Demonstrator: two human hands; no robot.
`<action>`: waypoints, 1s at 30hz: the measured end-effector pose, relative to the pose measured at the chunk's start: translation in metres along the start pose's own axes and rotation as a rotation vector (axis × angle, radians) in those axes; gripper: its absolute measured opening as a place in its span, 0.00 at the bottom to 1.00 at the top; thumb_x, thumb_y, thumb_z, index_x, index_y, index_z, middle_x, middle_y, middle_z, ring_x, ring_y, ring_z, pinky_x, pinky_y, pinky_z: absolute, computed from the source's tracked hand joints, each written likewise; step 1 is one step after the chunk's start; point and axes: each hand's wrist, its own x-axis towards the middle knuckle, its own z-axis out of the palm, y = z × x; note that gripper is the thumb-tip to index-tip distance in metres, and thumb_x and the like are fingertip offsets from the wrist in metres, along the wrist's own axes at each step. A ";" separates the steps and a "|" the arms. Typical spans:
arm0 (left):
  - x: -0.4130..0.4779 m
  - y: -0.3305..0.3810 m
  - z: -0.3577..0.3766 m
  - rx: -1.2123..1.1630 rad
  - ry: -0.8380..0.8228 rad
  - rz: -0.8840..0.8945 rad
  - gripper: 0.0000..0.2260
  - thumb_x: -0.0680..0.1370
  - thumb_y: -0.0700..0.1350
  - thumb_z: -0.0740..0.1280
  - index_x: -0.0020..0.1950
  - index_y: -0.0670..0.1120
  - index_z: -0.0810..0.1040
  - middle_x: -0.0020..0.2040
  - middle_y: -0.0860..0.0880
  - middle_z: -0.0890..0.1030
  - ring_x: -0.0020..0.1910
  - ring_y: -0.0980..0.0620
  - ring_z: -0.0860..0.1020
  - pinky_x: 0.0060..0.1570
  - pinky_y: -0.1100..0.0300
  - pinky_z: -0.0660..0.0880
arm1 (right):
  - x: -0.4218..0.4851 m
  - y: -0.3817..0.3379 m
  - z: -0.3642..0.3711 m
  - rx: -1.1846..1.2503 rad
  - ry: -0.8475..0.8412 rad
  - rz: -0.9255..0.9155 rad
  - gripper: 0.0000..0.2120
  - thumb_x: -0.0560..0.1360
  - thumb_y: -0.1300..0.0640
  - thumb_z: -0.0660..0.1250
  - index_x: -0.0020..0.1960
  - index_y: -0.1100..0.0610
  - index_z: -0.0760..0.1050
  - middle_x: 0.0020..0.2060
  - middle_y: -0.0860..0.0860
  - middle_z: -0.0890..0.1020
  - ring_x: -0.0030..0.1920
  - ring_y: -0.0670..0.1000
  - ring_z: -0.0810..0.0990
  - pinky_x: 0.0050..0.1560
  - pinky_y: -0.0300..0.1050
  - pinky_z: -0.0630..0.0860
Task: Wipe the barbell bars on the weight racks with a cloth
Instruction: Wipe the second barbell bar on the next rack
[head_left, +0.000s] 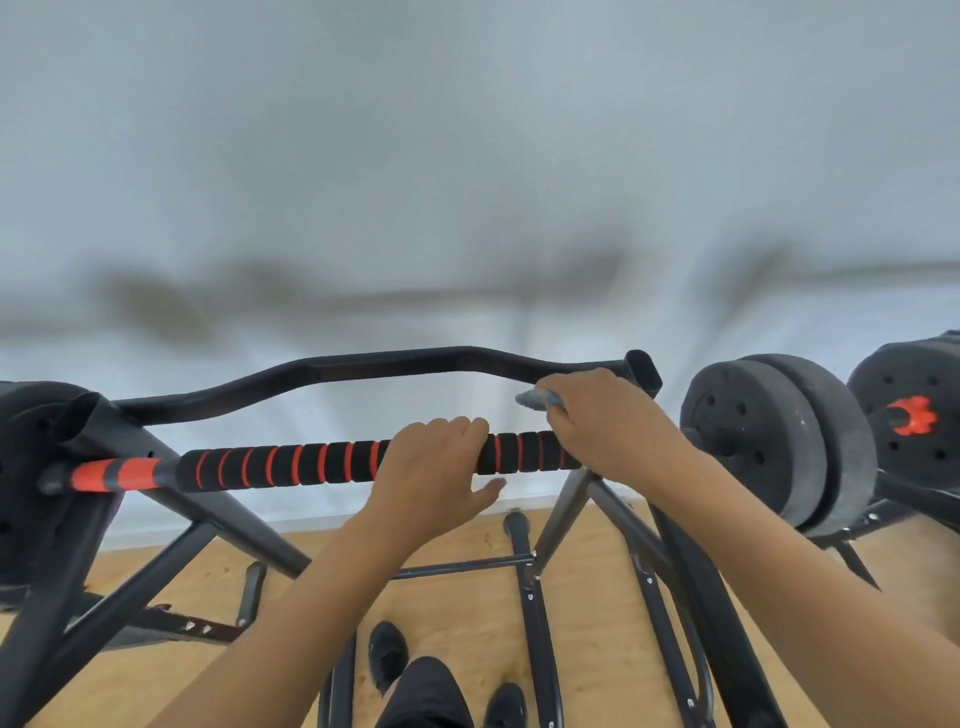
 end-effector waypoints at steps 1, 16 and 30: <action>0.000 0.002 0.005 0.033 0.040 -0.004 0.16 0.78 0.63 0.68 0.48 0.52 0.68 0.36 0.57 0.71 0.33 0.54 0.73 0.35 0.60 0.68 | -0.001 -0.003 0.002 0.010 -0.020 -0.001 0.11 0.83 0.55 0.54 0.51 0.49 0.75 0.39 0.48 0.82 0.36 0.47 0.81 0.42 0.47 0.82; 0.067 -0.028 -0.013 -0.435 -0.714 -0.177 0.13 0.75 0.54 0.78 0.50 0.51 0.77 0.38 0.49 0.82 0.30 0.54 0.80 0.31 0.63 0.76 | -0.031 -0.013 0.055 -0.192 0.119 -0.223 0.32 0.73 0.66 0.66 0.76 0.60 0.67 0.70 0.56 0.75 0.72 0.58 0.70 0.76 0.53 0.63; 0.067 -0.033 -0.024 -0.648 -0.766 -0.149 0.14 0.74 0.53 0.79 0.50 0.46 0.82 0.35 0.49 0.84 0.31 0.51 0.82 0.39 0.58 0.82 | -0.057 0.000 0.029 0.069 0.225 -0.186 0.21 0.79 0.60 0.66 0.71 0.48 0.74 0.64 0.43 0.80 0.65 0.48 0.78 0.61 0.47 0.79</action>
